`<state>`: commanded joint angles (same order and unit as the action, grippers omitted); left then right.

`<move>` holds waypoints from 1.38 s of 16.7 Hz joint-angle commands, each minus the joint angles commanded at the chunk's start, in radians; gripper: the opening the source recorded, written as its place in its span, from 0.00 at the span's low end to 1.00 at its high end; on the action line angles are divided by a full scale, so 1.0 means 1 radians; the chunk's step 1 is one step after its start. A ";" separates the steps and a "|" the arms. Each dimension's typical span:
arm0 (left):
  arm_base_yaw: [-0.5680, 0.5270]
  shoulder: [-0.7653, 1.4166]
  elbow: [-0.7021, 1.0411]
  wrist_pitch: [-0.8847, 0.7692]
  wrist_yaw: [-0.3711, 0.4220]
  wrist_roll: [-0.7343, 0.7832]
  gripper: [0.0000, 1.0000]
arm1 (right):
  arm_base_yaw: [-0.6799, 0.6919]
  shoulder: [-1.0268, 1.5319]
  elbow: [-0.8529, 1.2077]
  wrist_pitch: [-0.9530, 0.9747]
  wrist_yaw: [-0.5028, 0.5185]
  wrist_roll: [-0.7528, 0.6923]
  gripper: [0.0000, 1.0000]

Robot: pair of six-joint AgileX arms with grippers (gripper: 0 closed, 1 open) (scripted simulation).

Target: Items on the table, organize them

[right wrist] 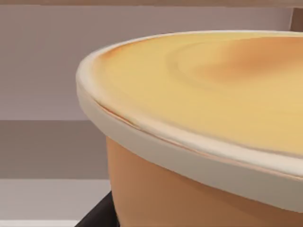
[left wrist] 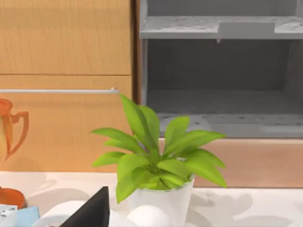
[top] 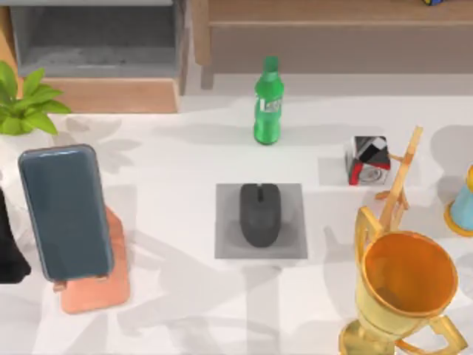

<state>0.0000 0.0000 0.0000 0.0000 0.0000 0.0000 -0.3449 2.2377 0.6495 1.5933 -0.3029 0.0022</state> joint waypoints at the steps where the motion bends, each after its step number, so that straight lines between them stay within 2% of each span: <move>1: 0.000 0.000 0.000 0.000 0.000 0.000 1.00 | 0.000 0.000 0.000 0.000 0.000 0.000 0.17; 3: 0.000 0.000 0.000 0.000 0.000 0.000 1.00 | 0.000 0.000 0.000 0.000 0.000 0.000 0.02; 4: 0.000 0.000 0.000 0.000 0.000 0.000 1.00 | 0.000 0.000 0.000 0.000 0.000 0.000 0.00; 23: 0.000 0.000 0.000 0.000 0.000 0.000 1.00 | -0.002 -0.044 -0.004 -0.038 -0.001 0.004 0.00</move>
<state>0.0000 0.0000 0.0000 0.0000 0.0000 0.0000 -0.3465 2.1939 0.6452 1.5550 -0.3037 0.0057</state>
